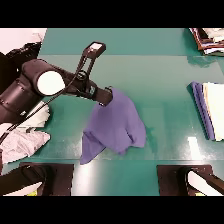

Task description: Fold the shirts.

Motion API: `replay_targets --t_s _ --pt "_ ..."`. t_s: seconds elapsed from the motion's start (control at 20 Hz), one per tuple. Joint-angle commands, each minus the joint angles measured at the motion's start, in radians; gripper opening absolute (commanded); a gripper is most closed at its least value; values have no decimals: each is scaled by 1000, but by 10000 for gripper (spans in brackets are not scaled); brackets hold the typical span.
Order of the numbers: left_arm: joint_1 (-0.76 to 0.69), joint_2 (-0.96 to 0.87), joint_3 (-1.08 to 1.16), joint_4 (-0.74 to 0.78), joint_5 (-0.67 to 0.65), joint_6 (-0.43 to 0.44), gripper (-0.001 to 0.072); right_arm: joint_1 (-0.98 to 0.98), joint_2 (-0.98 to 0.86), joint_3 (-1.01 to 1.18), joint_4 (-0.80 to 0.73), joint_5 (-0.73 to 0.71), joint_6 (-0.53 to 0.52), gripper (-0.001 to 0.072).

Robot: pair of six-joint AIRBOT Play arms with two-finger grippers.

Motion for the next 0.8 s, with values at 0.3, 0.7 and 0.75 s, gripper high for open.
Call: replay_targets --t_s 0.3,0.7,0.75 --pt "259 125 -296 -74 -221 104 625 1 -18 1 -3 26 0 18" --pt "259 214 -851 -387 -45 174 625 1 -72 1 5 34 1 19" --pt "259 214 -876 -397 -21 174 625 1 -77 1 4 35 1 19"
